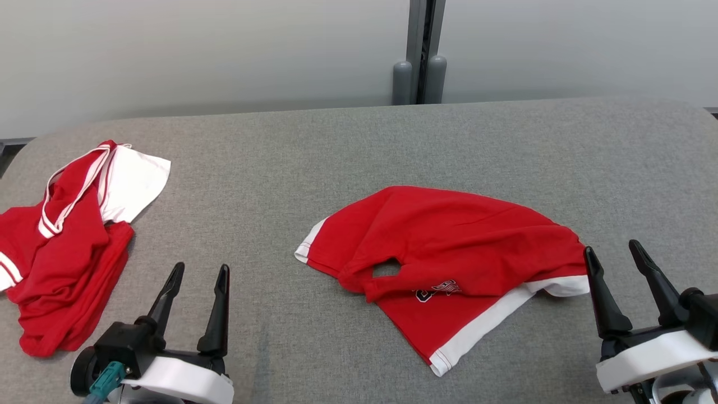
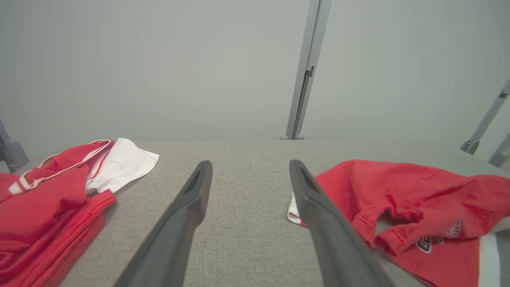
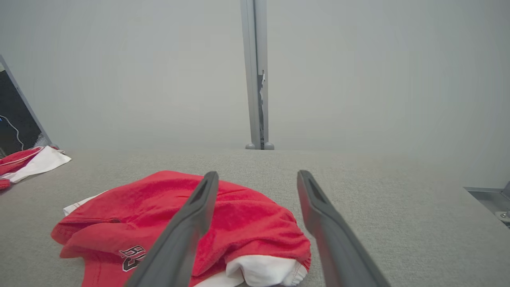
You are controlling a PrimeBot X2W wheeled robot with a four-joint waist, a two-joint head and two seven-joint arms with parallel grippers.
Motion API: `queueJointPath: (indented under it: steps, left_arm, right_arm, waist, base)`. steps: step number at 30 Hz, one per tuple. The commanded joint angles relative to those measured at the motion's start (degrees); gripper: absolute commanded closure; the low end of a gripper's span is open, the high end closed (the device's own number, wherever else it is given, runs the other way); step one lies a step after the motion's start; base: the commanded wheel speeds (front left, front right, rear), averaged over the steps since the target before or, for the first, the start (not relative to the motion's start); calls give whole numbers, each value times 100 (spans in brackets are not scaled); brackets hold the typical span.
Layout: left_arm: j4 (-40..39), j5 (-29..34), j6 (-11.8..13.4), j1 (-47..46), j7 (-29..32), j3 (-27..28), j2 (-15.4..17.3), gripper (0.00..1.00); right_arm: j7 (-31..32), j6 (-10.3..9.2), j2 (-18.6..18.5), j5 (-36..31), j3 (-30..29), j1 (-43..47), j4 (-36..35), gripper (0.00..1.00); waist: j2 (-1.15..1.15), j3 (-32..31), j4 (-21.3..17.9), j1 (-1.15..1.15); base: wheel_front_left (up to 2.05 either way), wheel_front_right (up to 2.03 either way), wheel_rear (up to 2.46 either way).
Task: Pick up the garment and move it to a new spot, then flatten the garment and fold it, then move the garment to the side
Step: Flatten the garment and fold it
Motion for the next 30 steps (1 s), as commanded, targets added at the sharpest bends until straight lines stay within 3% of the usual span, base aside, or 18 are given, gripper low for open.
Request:
queueJointPath:
  steps: [1, 21, 30]
  left_arm:
    - [-16, 10, 25, 107, 0, 2, 47, 0]
    - [-260, -39, 152, 273, 44, -71, 98, 0]
    - [-430, -19, 84, 11, 239, -272, 29, 0]
  right_arm:
    - [28, -1, 11, -40, -9, 43, -53, 0]
    - [101, -1, 130, -66, -20, 165, -221, 0]
    - [101, -1, 137, -79, -43, 65, -258, 0]
  waist:
    - [0, -64, 27, 0]
    - [0, -104, 134, 0]
    - [0, 62, 169, 0]
  base:
    - [0, 0, 0]
    - [0, 0, 0]
    - [0, 0, 0]
